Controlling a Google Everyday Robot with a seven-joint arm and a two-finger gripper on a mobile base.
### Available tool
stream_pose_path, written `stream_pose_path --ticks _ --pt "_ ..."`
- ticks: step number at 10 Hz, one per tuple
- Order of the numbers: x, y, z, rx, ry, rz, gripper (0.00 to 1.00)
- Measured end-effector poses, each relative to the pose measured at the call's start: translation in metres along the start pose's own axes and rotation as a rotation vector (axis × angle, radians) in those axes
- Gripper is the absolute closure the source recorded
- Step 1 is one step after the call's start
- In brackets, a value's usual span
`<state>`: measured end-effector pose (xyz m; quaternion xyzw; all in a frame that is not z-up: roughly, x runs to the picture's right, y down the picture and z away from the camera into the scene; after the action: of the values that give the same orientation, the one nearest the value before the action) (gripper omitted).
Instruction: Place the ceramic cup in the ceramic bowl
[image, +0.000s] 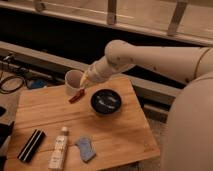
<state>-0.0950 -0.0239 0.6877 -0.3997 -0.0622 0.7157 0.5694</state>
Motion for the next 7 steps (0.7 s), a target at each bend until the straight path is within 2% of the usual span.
stream_pose_path --ticks 1,2,4,7 --pt "-0.003 -0.006 -0.004 0.002 -0.015 0.005 0.83" --pt "-0.004 -0.007 -0.004 0.006 -0.012 0.006 0.83" --pt "-0.003 -0.007 0.002 0.045 -0.003 0.029 0.83" --pt "-0.015 -0.031 -0.005 0.096 -0.029 0.095 0.83"
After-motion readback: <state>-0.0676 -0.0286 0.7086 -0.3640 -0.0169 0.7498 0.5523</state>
